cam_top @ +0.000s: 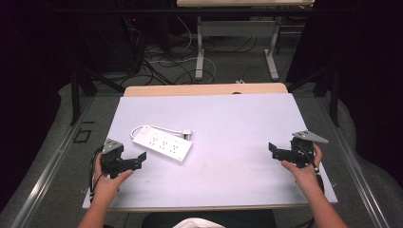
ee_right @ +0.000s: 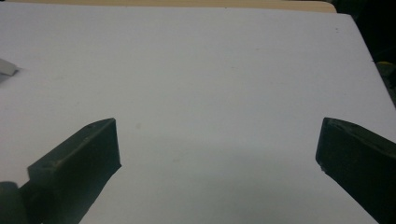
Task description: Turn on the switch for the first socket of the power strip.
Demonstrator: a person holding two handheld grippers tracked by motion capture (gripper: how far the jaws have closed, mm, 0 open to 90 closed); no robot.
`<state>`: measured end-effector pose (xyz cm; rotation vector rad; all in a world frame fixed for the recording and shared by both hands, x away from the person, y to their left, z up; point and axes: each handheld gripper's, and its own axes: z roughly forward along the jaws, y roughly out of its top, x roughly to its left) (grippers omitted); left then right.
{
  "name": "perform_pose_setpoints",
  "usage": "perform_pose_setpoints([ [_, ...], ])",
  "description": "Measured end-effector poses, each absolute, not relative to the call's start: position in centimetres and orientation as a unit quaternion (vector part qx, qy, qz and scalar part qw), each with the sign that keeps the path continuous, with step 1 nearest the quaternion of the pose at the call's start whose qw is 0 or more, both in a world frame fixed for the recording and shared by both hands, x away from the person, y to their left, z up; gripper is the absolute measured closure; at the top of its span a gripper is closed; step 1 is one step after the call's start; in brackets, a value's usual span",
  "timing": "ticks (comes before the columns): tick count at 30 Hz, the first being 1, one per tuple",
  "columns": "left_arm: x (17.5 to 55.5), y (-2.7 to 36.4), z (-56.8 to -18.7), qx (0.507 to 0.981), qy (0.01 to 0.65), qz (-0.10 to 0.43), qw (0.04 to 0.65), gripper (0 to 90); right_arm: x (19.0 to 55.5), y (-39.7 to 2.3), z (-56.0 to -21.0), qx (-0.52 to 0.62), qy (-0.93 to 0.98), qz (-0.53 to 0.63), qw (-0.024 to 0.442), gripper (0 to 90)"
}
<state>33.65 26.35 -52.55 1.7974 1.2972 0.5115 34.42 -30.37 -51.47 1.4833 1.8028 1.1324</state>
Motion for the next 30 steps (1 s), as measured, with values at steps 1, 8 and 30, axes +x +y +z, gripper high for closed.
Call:
perform_pose_setpoints([
  [1,33.6,26.4,-52.5,0.716,0.519,0.202,0.42,1.3,34.4,-30.4,-51.5,0.55,0.669,0.42,0.27,0.0],
  [8,33.4,26.3,-52.2,0.713,0.52,0.203,0.425,3.1,34.0,-29.5,-51.3,0.547,0.675,0.416,0.267,0.0],
  [30,32.8,26.4,-50.8,0.704,0.525,0.216,0.426,9.5,31.6,-27.3,-50.8,0.528,0.676,0.43,0.282,0.0],
])
